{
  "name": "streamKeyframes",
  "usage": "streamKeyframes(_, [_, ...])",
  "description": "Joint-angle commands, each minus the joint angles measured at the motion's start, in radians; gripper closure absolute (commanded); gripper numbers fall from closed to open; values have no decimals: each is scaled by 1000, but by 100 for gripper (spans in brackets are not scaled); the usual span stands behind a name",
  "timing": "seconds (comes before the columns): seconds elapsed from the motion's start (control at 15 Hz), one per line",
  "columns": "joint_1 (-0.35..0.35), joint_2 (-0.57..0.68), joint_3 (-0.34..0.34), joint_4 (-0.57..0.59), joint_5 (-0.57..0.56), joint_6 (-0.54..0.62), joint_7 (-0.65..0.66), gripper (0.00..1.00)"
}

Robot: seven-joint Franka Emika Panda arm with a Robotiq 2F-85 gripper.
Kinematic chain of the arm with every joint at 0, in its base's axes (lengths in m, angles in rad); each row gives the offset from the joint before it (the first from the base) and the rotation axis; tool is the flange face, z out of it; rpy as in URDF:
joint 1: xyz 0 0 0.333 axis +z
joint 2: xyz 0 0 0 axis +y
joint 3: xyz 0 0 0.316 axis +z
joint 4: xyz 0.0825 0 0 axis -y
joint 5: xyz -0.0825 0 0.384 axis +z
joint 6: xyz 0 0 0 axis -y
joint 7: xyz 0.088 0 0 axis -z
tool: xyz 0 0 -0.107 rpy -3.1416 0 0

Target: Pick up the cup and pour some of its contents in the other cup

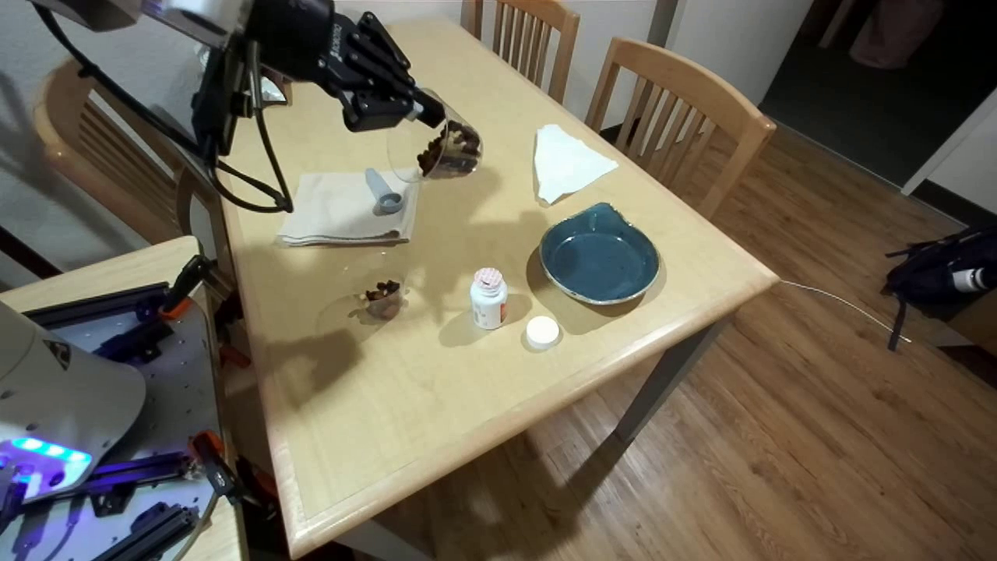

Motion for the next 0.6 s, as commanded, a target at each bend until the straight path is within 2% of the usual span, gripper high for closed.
streamKeyframes(0.0, [-91,-22,47,0,-73,-1,-37,95])
streamKeyframes(0.33, [-235,-52,138,4,-173,-2,-42,95])
streamKeyframes(0.4, [-219,-49,130,5,-170,-2,-27,95])
streamKeyframes(0.47, [-132,-19,70,5,-132,-2,-2,95])
streamKeyframes(0.53, [-191,-36,105,4,-155,-8,-8,95])
